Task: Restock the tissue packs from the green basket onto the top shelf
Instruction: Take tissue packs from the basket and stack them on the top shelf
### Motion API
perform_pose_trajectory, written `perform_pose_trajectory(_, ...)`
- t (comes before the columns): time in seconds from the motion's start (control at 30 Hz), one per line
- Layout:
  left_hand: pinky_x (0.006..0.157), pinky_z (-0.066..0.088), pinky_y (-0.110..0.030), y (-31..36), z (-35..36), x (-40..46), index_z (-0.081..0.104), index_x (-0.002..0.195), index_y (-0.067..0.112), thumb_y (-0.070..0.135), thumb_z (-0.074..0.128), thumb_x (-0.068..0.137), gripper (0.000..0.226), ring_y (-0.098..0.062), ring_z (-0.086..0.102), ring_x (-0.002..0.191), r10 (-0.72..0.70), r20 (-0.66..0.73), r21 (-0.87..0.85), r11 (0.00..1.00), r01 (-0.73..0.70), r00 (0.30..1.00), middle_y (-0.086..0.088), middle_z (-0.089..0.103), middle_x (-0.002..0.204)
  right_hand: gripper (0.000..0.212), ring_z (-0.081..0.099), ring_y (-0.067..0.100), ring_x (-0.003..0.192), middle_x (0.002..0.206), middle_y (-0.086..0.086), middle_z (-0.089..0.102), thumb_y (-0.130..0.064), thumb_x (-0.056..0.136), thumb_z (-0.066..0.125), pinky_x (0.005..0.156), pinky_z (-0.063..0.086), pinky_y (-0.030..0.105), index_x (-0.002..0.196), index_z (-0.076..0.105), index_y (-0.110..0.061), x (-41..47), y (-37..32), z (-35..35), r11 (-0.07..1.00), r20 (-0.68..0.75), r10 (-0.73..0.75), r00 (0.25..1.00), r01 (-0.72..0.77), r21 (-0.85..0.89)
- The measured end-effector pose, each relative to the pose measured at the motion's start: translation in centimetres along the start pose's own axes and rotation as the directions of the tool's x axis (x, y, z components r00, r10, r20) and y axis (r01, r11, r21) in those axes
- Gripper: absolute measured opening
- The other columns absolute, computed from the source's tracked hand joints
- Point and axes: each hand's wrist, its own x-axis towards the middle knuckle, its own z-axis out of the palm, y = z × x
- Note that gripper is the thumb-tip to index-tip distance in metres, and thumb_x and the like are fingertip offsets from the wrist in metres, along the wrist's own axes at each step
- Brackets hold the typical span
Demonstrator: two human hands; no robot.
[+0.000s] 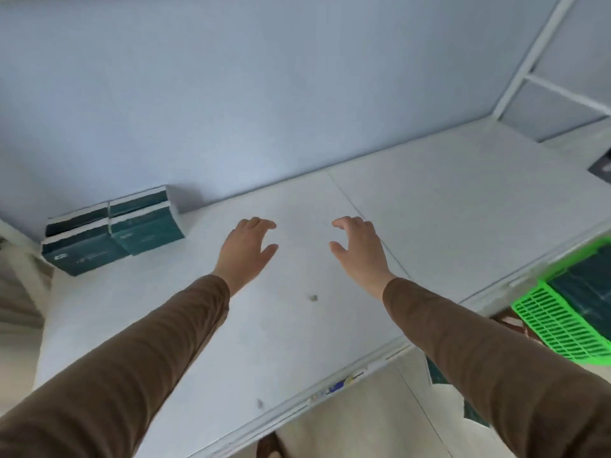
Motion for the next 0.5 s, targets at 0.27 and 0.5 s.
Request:
perform_pose_trajectory(0.27,0.091,0.047,-0.038,26.1,11.7,3.2,0.059,0.124,0.02,0.031,0.064,0.09,0.036,-0.022,0.052,0.108,0.265,0.079,-0.113,0.96,-0.256,0.961,0.002,0.06,0.117,0.036,0.046,0.024,0.114,0.122,0.002,0.057,-0.026,0.091,0.059,0.096,0.042,0.041,0.126,0.056,-0.02,-12.1,20.7,-14.7,0.984,-0.102,0.161,0.982,-0.168,-0.066)
perform_pose_trajectory(0.5,0.095,0.045,-0.035,43.6,20.9,4.2,0.059,0.126,0.021,0.027,0.065,0.09,0.037,-0.02,0.05,0.112,0.341,0.194,-0.245,0.925,-0.291,0.92,0.003,0.059,0.121,0.037,0.046,0.022,0.118,0.124,0.0,0.057,-0.029,0.092,0.06,0.101,0.041,0.039,0.128,0.055,-0.021,-19.7,35.5,-23.6,0.925,-0.122,0.364,0.923,-0.374,-0.069)
